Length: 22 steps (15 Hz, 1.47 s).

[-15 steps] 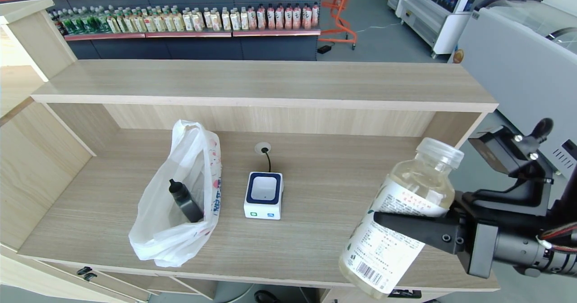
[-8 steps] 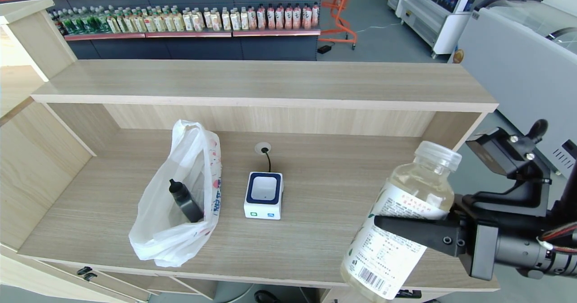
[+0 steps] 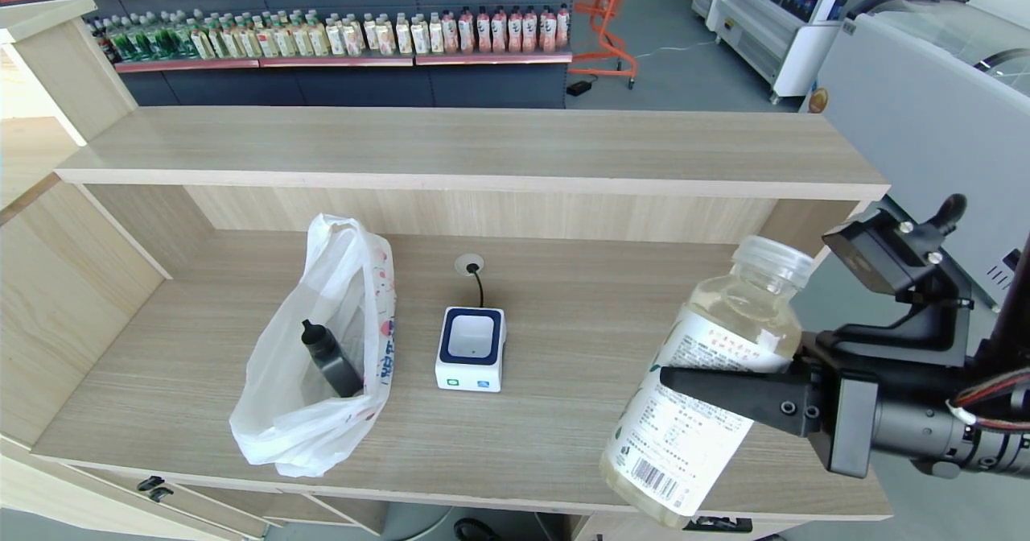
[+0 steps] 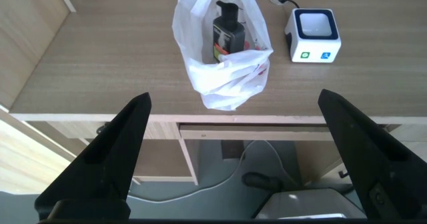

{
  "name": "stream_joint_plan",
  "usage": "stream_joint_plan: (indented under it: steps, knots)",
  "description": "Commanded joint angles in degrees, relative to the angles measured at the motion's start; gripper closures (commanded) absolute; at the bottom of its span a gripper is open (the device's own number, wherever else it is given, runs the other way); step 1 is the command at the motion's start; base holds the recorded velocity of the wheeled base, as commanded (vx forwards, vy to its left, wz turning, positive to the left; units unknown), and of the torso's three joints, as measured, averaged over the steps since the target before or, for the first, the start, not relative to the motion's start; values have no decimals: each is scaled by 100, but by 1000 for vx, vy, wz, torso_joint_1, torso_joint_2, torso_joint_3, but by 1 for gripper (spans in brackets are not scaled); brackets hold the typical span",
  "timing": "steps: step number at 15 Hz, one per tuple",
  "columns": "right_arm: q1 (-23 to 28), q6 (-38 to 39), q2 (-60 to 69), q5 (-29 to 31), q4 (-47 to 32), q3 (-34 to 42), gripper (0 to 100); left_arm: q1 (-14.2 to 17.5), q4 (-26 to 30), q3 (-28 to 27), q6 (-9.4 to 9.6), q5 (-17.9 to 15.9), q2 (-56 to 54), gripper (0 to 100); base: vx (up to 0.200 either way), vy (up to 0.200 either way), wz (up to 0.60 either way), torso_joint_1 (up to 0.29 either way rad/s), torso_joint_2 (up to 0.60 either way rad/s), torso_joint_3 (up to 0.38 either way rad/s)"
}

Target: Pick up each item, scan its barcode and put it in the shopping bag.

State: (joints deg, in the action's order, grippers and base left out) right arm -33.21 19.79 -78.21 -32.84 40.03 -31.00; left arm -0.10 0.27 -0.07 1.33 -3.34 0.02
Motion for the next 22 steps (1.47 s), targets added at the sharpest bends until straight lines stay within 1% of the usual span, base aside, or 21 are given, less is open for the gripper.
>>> stream_joint_plan:
  steps: [1, 9, 11, 12, 13, 14, 17, 19, 20, 21, 22]
  knots:
    - [-2, 96, -89, -3, 4, -196, 100, 1, 0, -1, -1, 0, -2, 0, 0, 0, 0, 0, 0, 0]
    - [-19, 96, -124, 32, 4, -213, 100, 1, 0, -1, -1, 0, -2, 0, 0, 0, 0, 0, 0, 0]
    - [95, -221, -27, 67, 22, -249, 100, 1, 0, -1, -1, 0, -2, 0, 0, 0, 0, 0, 0, 0]
    - [420, -915, 8, 226, 22, -240, 100, 1, 0, 7, -1, 0, -2, 0, 0, 0, 0, 0, 0, 0]
    - [693, -1609, 87, 524, 13, -205, 100, 1, 0, -1, -1, 0, -2, 0, 0, 0, 0, 0, 0, 0]
    - [956, -2137, 166, 779, 13, -178, 100, 1, 0, -1, -1, 0, -2, 0, 0, 0, 0, 0, 0, 0]
    - [1871, -3613, 368, 1052, 13, 94, 100, 1, 0, -1, -1, 0, -2, 0, 0, 0, 0, 0, 0, 0]
    - [2319, -4668, 404, 1236, 40, 358, 100, 1, 0, -1, -1, 0, -2, 0, 0, 0, 0, 0, 0, 0]
    - [2477, -5037, 483, 1254, 40, 437, 100, 1, 0, -1, -1, 0, -2, 0, 0, 0, 0, 0, 0, 0]
    - [2521, -5222, 553, 1254, 40, 516, 100, 1, 0, -1, -1, 0, -2, 0, 0, 0, 0, 0, 0, 0]
    - [2530, -5248, 606, 1263, 40, 569, 100, 1, 0, -1, -1, 0, -2, 0, 0, 0, 0, 0, 0, 0]
